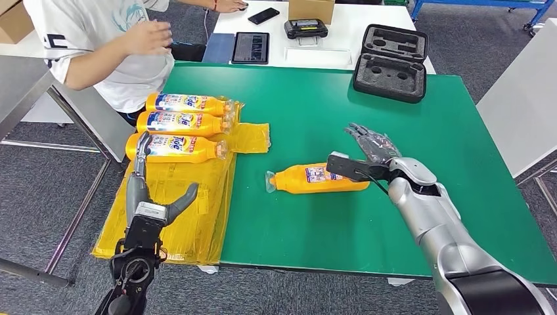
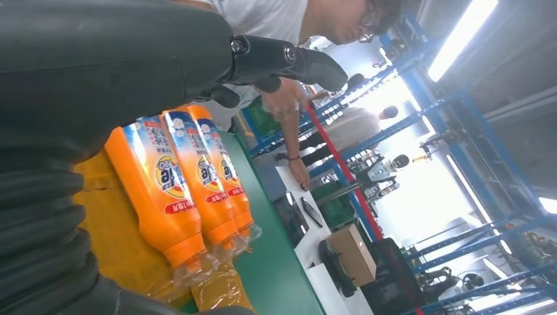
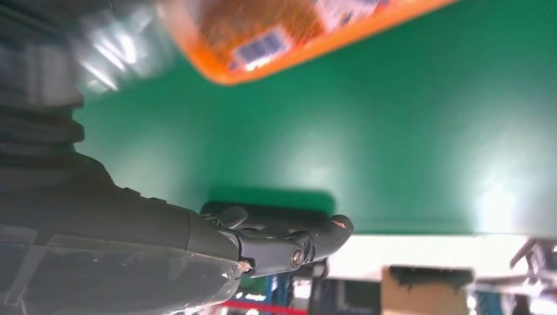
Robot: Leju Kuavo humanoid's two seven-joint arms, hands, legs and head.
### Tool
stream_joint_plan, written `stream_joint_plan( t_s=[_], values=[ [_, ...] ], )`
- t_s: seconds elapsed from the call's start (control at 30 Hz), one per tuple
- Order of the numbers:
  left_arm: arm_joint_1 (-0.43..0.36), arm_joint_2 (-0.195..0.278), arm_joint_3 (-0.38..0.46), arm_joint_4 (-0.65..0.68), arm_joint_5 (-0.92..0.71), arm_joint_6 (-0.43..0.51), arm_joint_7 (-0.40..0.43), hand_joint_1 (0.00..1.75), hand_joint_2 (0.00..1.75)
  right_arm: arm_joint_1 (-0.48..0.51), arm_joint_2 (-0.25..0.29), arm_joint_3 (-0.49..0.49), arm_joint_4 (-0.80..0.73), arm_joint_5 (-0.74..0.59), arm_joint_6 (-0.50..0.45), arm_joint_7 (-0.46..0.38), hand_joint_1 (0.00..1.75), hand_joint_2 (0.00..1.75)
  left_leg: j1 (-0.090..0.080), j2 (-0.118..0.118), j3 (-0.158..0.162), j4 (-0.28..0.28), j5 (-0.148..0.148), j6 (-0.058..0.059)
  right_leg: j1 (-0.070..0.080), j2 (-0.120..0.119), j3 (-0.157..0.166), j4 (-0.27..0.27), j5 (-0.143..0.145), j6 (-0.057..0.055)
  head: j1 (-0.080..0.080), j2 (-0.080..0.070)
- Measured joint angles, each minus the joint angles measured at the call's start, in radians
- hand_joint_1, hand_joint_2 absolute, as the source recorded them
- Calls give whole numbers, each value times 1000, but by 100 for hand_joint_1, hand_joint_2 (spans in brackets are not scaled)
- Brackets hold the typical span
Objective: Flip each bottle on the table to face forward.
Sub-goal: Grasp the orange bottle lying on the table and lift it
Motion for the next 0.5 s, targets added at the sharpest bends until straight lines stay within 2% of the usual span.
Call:
stream_joint_plan(
  t_s=[0.2, 0.5],
  values=[
    [0, -5, 24, 0, 90, -5, -14, 0, 175, -16, 46, 49, 71, 4, 34, -14, 0, 175, 0, 0, 0, 0, 0, 0, 0, 0, 0, 0, 0, 0, 0, 0],
    [-3, -5, 49, 2, 121, -11, -20, 0, 175, -17, 83, 93, 123, -2, 52, -26, 0, 175, 0, 0, 0, 0, 0, 0, 0, 0, 0, 0, 0, 0, 0, 0]
  ],
)
